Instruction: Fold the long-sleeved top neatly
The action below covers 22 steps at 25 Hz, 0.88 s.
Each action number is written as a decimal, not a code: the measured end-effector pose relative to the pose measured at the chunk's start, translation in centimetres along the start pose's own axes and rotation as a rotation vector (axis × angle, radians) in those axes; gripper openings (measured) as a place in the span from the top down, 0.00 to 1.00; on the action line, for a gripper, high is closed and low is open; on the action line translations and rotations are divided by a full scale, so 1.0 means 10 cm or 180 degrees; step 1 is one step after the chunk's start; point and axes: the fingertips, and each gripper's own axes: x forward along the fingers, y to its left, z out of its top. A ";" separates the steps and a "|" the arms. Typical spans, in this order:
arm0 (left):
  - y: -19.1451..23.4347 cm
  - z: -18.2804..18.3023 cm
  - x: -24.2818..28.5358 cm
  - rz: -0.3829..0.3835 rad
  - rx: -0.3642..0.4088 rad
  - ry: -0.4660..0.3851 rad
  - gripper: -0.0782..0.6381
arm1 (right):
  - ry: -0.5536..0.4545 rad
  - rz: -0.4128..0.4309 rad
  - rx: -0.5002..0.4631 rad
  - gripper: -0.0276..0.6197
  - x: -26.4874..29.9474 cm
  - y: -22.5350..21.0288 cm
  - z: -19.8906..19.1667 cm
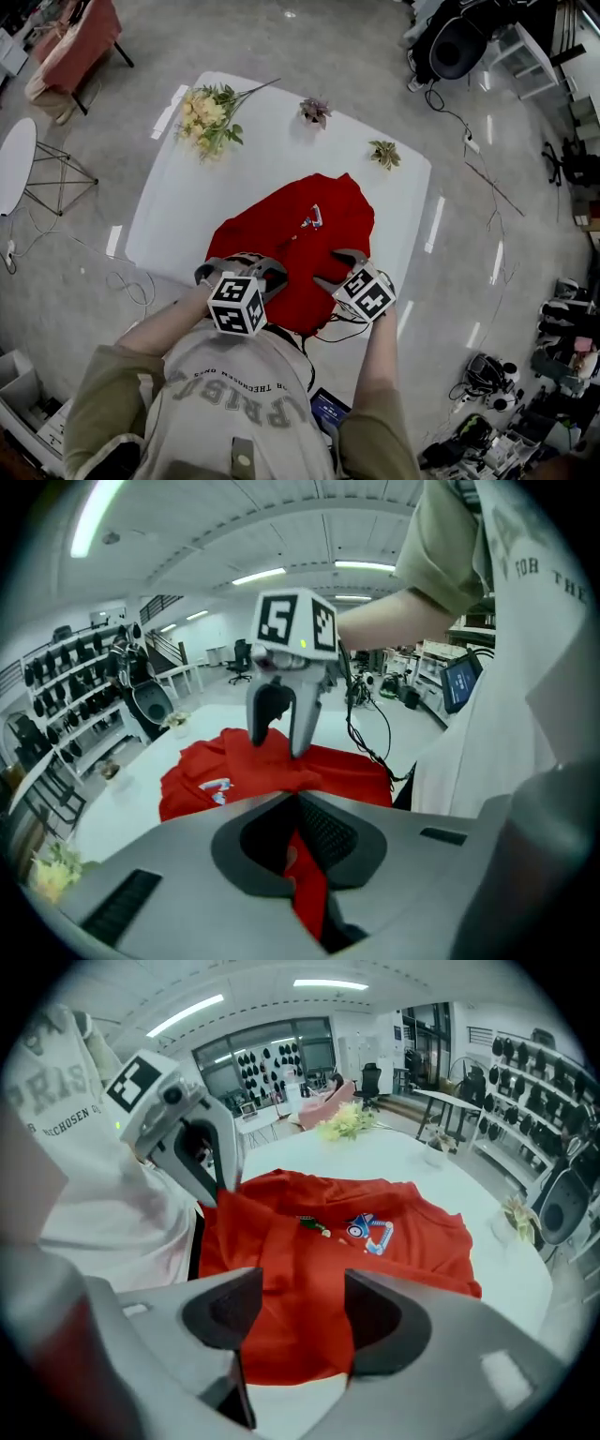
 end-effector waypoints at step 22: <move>1.06 -0.45 -0.25 0.0444 -0.0403 0.0458 0.79 | 0.0117 0.0246 -0.0296 0.86 0.17 0.66 -0.06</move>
